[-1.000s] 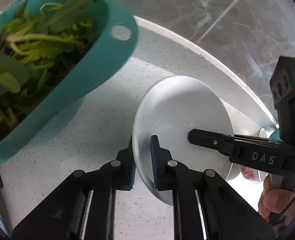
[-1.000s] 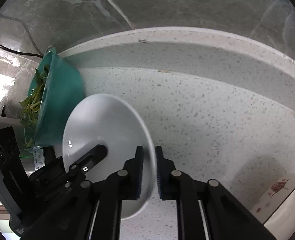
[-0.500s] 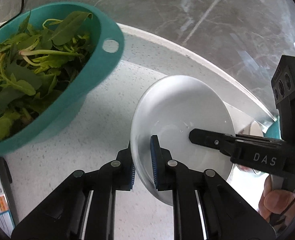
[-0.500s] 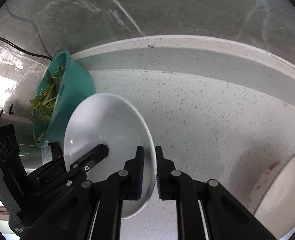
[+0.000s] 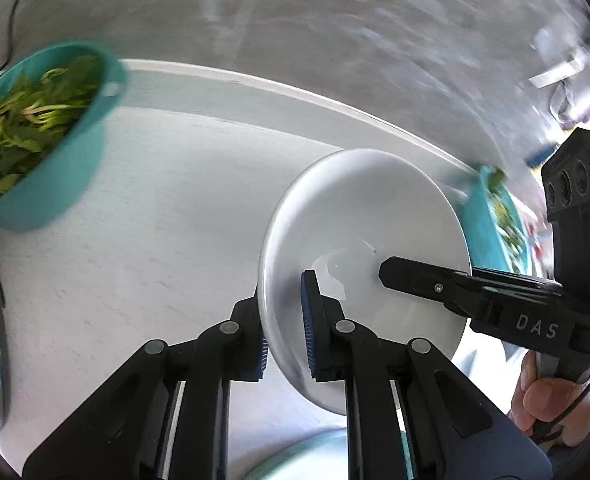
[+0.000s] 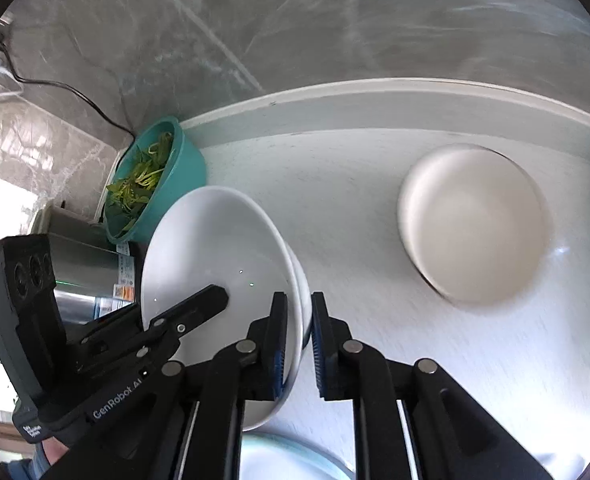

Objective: Organize plates and bowls
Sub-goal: 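Lift the white bowl with both grippers and carry it to the white plate, then lower the white bowl with both grippers onto the plain white plate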

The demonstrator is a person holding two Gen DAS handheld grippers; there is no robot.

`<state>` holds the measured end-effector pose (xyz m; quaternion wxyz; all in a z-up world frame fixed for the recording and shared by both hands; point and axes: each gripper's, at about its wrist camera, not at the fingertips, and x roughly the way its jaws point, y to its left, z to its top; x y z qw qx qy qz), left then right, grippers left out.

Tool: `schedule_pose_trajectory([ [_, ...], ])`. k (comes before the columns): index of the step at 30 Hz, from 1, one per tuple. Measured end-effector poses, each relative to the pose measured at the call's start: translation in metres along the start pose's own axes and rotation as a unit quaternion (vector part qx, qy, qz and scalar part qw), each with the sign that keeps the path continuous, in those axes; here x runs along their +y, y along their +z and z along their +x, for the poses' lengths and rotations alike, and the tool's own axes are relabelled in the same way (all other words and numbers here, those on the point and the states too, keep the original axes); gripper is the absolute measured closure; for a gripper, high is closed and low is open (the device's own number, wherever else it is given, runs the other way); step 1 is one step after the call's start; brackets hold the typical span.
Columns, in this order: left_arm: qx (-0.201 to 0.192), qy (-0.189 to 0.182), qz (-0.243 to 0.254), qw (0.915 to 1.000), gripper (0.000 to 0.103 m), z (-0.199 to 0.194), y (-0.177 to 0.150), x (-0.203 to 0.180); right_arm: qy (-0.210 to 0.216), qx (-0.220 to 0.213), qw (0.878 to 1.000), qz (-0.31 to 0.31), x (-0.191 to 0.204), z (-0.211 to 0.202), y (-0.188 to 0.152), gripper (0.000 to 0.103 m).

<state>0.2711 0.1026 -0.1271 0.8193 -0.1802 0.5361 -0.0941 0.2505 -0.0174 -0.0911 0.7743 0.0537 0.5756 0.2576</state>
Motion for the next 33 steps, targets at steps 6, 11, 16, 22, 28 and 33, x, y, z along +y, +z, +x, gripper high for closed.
schedule_pose_trajectory([
  [6, 0.022, -0.032, 0.075, 0.9964, 0.091, 0.008, -0.037, -0.086, -0.005, -0.052, 0.997, 0.059, -0.051, -0.065, -0.065, 0.088],
  [11, 0.046, -0.053, 0.121, 0.9902, 0.091, 0.014, -0.078, -0.156, -0.006, -0.078, 0.992, 0.1, -0.103, -0.105, -0.114, 0.087],
  [16, 0.075, -0.058, 0.157, 0.983, 0.09, 0.036, -0.109, -0.229, -0.007, -0.083, 0.987, 0.136, -0.154, -0.134, -0.157, 0.086],
  [22, 0.102, -0.051, 0.185, 0.9761, 0.089, 0.07, -0.154, -0.288, -0.013, -0.077, 0.983, 0.165, -0.201, -0.147, -0.19, 0.085],
  [28, 0.123, -0.032, 0.193, 0.9729, 0.088, 0.1, -0.178, -0.304, -0.016, -0.062, 0.982, 0.177, -0.239, -0.145, -0.214, 0.085],
  [33, 0.132, -0.015, 0.193, 0.9721, 0.087, 0.118, -0.182, -0.306, -0.019, -0.048, 0.984, 0.169, -0.248, -0.135, -0.217, 0.086],
])
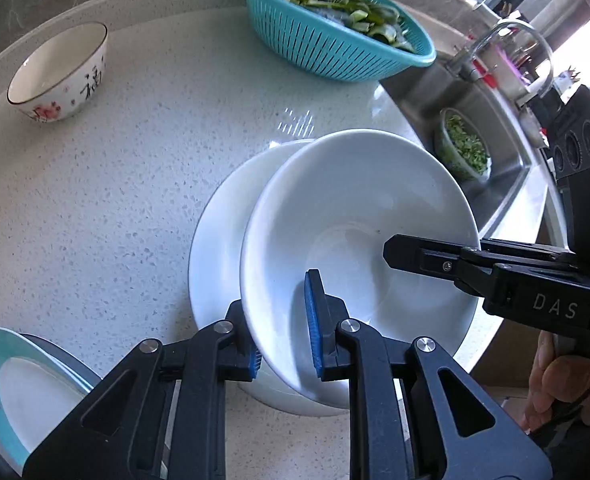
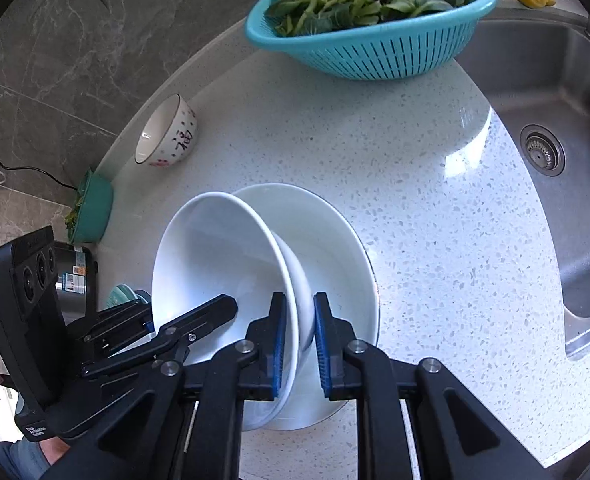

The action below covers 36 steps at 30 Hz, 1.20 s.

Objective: Organize plates and bowls
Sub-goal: 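Lower the white bowl with both grippers onto the plain white plate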

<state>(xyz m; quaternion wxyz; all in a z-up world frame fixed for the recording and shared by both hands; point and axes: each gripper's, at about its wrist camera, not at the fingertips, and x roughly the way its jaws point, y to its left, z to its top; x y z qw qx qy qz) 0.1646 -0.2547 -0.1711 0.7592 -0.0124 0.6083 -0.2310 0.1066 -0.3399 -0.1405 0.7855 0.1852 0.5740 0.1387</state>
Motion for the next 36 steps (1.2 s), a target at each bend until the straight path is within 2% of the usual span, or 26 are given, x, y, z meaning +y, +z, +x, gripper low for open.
schedule_pose_trajectory([
  [9, 0.008, 0.016, 0.012, 0.9998, 0.086, 0.016, 0.001, 0.0, -0.029, 0.003, 0.999, -0.022, -0.001, 0.012, -0.001, 0.086],
  [17, 0.01, 0.028, 0.03, 0.9991, 0.08, 0.019, 0.005, -0.004, -0.092, 0.0, 0.993, -0.072, 0.016, 0.017, -0.002, 0.085],
  [21, 0.009, 0.027, 0.036, 0.999, 0.08, 0.02, 0.006, -0.004, -0.094, 0.002, 0.993, -0.068, 0.016, 0.017, -0.001, 0.083],
  [23, 0.007, 0.028, 0.04, 0.9988, 0.079, 0.019, 0.006, -0.005, -0.095, 0.003, 0.993, -0.069, 0.018, 0.018, -0.002, 0.075],
  [25, 0.006, 0.029, 0.041, 0.9987, 0.079, 0.019, 0.006, -0.005, -0.093, 0.006, 0.993, -0.067, 0.021, 0.017, -0.003, 0.074],
  [28, 0.005, 0.024, 0.04, 0.9989, 0.079, 0.019, 0.007, -0.003, -0.077, 0.007, 0.996, -0.053, 0.019, 0.016, -0.004, 0.071],
  [31, 0.004, 0.021, 0.04, 0.999, 0.079, 0.018, 0.007, -0.002, -0.08, 0.01, 0.996, -0.047, 0.02, 0.015, -0.005, 0.07],
  [36, 0.003, 0.019, 0.041, 0.999, 0.079, 0.017, 0.006, -0.001, -0.061, 0.001, 0.998, -0.024, 0.02, 0.008, -0.007, 0.061],
])
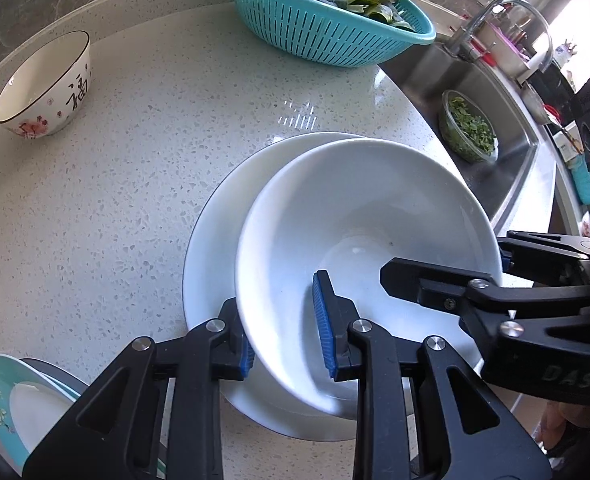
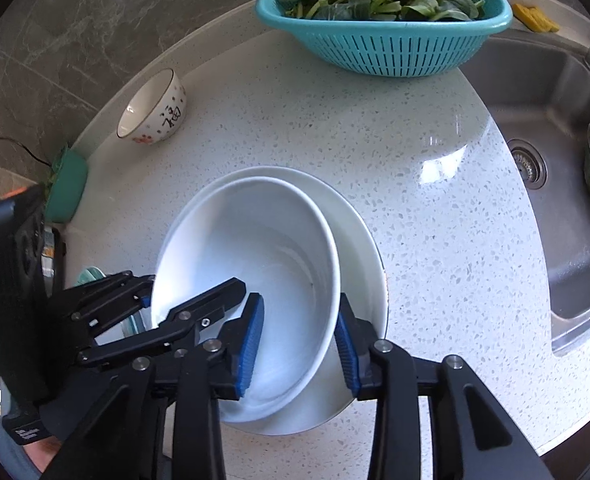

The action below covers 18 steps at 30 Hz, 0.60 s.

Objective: Organize plates and bowls
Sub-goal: 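Lower the white bowl with both grippers onto the plain white plate, then open both grippers and lift them off the white bowl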

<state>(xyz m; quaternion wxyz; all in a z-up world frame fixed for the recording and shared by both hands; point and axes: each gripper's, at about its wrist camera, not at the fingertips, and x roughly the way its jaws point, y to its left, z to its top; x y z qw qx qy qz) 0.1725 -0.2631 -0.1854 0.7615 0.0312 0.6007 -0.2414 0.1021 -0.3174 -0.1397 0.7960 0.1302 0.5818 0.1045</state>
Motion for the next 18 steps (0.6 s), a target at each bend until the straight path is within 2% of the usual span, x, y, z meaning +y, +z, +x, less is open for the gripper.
schedule_pose_trajectory([
  [2, 0.001, -0.001, 0.004, 1.0, 0.078, -0.001, -0.002, -0.002, -0.005, -0.002, 1.0, -0.003, 0.003, -0.001, -0.001, 0.054],
  [5, 0.001, 0.001, 0.008, 1.0, 0.074, -0.001, -0.003, -0.004, -0.003, -0.002, 1.0, -0.001, 0.006, -0.006, -0.002, 0.049],
  [9, -0.003, 0.006, 0.011, 0.9999, 0.074, -0.002, -0.004, -0.004, 0.031, 0.003, 0.999, 0.025, 0.001, -0.009, -0.004, 0.039],
  [12, -0.004, 0.012, 0.01, 0.9999, 0.074, -0.002, -0.004, -0.002, 0.034, 0.003, 0.999, 0.034, -0.001, -0.014, -0.004, 0.033],
  [14, -0.004, 0.012, 0.009, 0.9999, 0.072, -0.001, -0.003, -0.001, 0.043, 0.001, 0.998, 0.04, -0.004, -0.018, -0.005, 0.032],
  [18, -0.006, 0.011, 0.006, 0.9999, 0.072, -0.001, -0.002, -0.003, 0.027, -0.001, 0.999, 0.017, 0.0, -0.021, -0.006, 0.032],
])
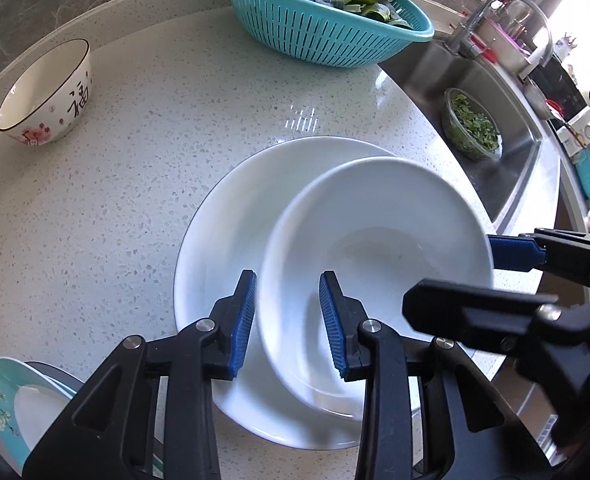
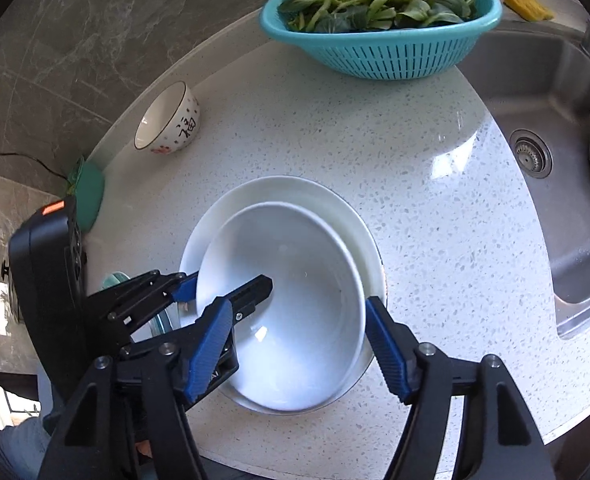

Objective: Organize plates and bowls
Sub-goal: 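Open both grippers and lift them off the white bowl, then move both grippers to the small pink-flowered bowl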

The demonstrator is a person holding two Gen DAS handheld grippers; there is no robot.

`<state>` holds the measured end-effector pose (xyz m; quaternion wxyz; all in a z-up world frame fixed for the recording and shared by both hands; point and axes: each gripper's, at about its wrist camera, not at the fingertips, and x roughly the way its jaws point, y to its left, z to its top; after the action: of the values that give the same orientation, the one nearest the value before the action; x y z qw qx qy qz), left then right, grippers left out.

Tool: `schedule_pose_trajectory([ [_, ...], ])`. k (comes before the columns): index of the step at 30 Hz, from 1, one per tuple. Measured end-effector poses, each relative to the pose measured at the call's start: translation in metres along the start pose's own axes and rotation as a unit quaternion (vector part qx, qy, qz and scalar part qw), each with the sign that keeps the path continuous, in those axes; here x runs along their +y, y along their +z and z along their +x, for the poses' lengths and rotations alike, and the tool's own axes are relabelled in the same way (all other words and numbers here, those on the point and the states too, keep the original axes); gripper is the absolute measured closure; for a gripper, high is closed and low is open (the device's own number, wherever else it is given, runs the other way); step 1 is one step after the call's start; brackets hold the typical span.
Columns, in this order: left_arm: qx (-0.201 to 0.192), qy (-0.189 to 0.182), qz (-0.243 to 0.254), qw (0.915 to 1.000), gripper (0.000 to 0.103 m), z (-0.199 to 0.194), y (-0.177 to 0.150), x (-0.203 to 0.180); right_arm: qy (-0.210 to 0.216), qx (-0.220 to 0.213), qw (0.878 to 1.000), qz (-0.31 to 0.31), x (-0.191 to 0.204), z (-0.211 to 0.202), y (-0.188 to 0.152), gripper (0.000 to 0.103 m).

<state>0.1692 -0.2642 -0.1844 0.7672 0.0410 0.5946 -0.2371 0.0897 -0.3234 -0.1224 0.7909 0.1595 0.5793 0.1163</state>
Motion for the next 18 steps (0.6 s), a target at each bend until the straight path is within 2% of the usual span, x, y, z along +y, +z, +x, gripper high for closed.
schedule_pose_trajectory([
  [4, -0.005, -0.021, -0.017, 0.9996, 0.071, -0.003, 0.0, 0.006, 0.001, -0.011, 1.0, 0.001, 0.0, -0.004, 0.001, 0.032],
  [6, -0.007, -0.029, -0.022, 0.9993, 0.067, -0.005, 0.0, 0.007, -0.004, -0.019, 1.0, -0.004, -0.001, -0.009, 0.001, 0.032],
  [8, -0.013, -0.035, -0.023, 0.999, 0.05, -0.009, 0.0, 0.006, -0.006, -0.023, 1.0, -0.007, -0.001, -0.011, 0.002, 0.032],
  [12, -0.021, -0.049, -0.025, 0.9983, 0.037, -0.019, 0.0, 0.006, 0.008, -0.032, 0.999, -0.001, -0.004, -0.015, 0.004, 0.032],
  [14, -0.023, -0.055, -0.025, 0.9979, 0.026, -0.025, 0.0, 0.006, 0.019, -0.04, 0.999, 0.009, -0.006, -0.019, 0.005, 0.032],
  [18, -0.033, -0.077, -0.034, 0.9959, 0.013, -0.049, -0.002, 0.008, 0.042, -0.074, 0.996, 0.017, -0.01, -0.038, 0.01, 0.03],
])
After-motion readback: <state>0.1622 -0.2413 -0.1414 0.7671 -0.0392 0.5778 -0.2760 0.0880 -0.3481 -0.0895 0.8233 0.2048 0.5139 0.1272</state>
